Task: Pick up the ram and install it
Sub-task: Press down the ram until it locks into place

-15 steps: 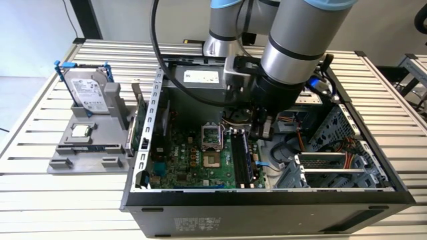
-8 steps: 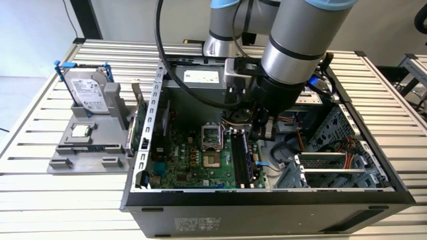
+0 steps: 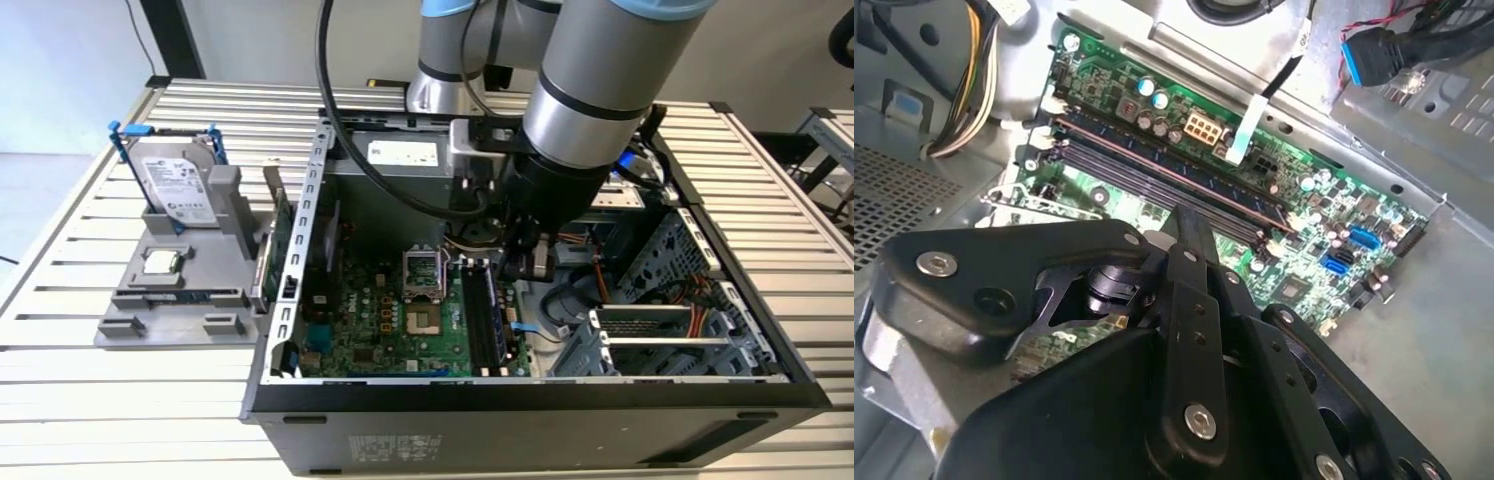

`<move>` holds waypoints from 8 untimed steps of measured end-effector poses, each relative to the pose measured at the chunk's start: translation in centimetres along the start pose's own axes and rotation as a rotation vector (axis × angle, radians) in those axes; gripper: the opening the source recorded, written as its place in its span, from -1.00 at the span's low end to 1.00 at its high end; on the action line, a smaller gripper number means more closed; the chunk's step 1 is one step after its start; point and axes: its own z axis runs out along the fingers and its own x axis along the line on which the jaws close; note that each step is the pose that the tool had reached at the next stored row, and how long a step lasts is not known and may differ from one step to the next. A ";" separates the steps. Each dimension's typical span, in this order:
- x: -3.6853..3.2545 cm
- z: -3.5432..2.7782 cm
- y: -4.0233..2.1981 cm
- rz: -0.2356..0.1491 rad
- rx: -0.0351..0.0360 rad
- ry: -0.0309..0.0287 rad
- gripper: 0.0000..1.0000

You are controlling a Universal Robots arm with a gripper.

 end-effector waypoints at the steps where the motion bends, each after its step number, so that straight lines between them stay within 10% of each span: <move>1: 0.00 0.00 -0.02 -0.003 0.0000 0.0001 -1.00; 8: 0.00 0.01 -0.02 -0.011 0.0000 0.0003 -1.00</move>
